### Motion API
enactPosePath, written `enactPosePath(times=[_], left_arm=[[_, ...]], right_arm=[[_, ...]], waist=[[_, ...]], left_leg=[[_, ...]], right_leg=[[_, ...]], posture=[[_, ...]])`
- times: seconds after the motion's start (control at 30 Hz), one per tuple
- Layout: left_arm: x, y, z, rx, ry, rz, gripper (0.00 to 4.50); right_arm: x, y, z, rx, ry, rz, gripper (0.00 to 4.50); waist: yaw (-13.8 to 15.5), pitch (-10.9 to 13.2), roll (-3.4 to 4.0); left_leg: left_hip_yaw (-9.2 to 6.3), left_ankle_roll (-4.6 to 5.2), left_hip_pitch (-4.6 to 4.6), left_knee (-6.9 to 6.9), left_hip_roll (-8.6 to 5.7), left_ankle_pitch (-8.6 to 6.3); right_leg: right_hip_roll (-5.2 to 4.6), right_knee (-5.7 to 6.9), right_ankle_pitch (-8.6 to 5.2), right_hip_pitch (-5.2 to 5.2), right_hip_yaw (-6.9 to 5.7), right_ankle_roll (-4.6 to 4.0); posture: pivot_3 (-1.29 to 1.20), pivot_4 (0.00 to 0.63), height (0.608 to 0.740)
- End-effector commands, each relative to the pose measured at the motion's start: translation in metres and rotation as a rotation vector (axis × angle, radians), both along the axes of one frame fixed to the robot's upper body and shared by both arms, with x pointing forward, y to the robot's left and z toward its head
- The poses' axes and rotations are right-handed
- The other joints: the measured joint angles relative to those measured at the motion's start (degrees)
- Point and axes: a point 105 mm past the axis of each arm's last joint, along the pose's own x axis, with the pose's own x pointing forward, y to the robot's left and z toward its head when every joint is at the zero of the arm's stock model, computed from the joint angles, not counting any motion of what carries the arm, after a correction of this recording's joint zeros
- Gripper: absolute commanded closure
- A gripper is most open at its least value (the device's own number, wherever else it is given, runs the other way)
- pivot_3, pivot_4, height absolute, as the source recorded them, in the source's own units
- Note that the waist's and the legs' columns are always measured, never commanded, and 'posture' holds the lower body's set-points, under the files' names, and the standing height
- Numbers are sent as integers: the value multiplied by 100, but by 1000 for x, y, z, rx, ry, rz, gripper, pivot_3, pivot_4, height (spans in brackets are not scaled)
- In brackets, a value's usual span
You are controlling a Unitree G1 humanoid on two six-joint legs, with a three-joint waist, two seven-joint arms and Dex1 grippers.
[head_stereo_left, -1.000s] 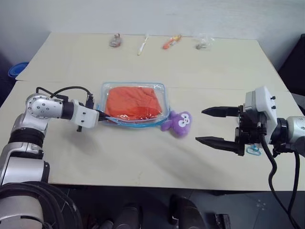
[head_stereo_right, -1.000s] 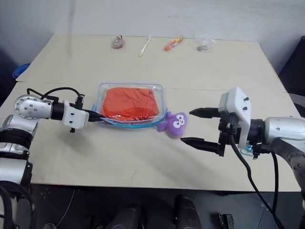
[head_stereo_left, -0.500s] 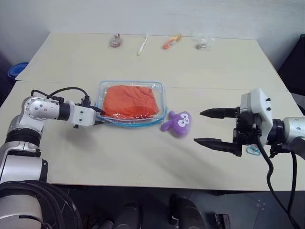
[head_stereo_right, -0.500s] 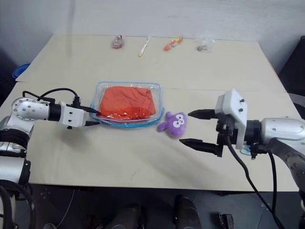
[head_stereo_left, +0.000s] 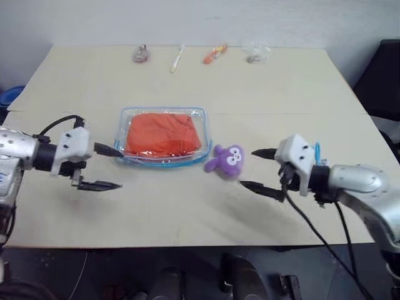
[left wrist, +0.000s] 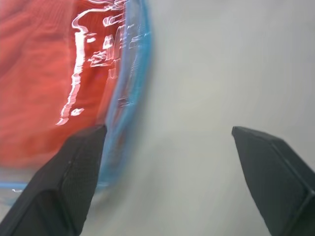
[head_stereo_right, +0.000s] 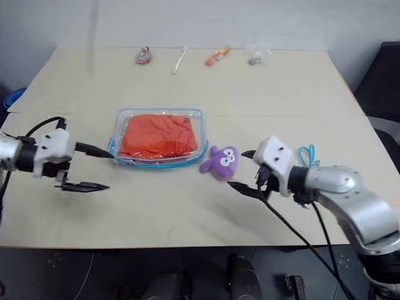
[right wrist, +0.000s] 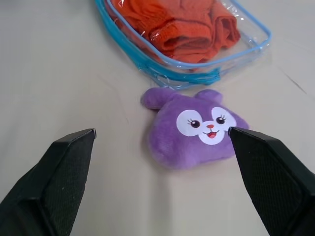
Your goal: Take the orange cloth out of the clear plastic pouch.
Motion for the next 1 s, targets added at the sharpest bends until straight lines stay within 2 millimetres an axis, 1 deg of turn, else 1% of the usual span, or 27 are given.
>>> enactPosePath(times=[0.03,0.13,0.2,0.3,0.37,0.47,0.57,0.8,0.97,1.0], left_arm=[[-23,-30,26,-127,58,-51,196],[-26,-44,29,-156,67,-55,196],[-26,-48,29,-159,68,-50,196],[-26,-51,26,-158,70,-44,196],[-26,-51,24,-161,65,-37,196],[-23,-50,22,-157,47,-24,196],[-22,-49,21,-161,33,-17,174],[-16,-49,22,-176,9,-5,174],[-13,-50,22,-184,6,-6,174],[-13,-51,22,-187,6,-7,174]], right_arm=[[12,15,-11,-56,-101,-29,0],[26,26,-21,-96,-160,-58,0],[33,29,-26,-126,-196,-78,0],[44,24,-33,-236,-272,-106,0],[48,23,-36,-254,-281,-127,0],[48,25,-40,-267,-281,-112,0],[45,29,-44,-247,-255,-96,591],[38,24,-41,-247,-245,-73,2971],[22,22,-38,-224,-186,-36,4481],[16,22,-36,-203,-159,-27,4481]], waist=[[63,2,7],[81,2,7],[58,2,7],[20,2,7],[10,2,7],[8,2,7],[11,2,7],[19,2,7],[30,2,7],[32,2,7]], left_leg=[[1,0,1,3,-4,0],[2,1,5,7,-12,0],[4,0,6,6,-27,0],[9,-1,1,-1,-34,0],[13,-2,2,-6,-32,0],[22,-5,4,-8,-29,1],[25,-6,5,-7,-29,1],[27,-7,5,-8,-29,1],[28,-7,4,-7,-30,1],[29,-7,3,-8,-30,1]], right_leg=[[-3,0,0,4,2,0],[-6,4,0,10,7,0],[-4,7,0,7,9,0],[4,6,-1,-5,7,-2],[7,2,-2,-6,7,-3],[9,1,-2,-4,7,-3],[9,1,-2,-3,6,-3],[8,-1,-2,0,4,-3],[8,-3,-2,2,1,-3],[8,-4,-2,2,1,-3]], posture=[[0,150,740],[0,150,740],[0,150,740],[0,150,740],[0,150,740],[0,150,740],[0,150,740],[0,150,740],[0,150,740],[0,150,740]])
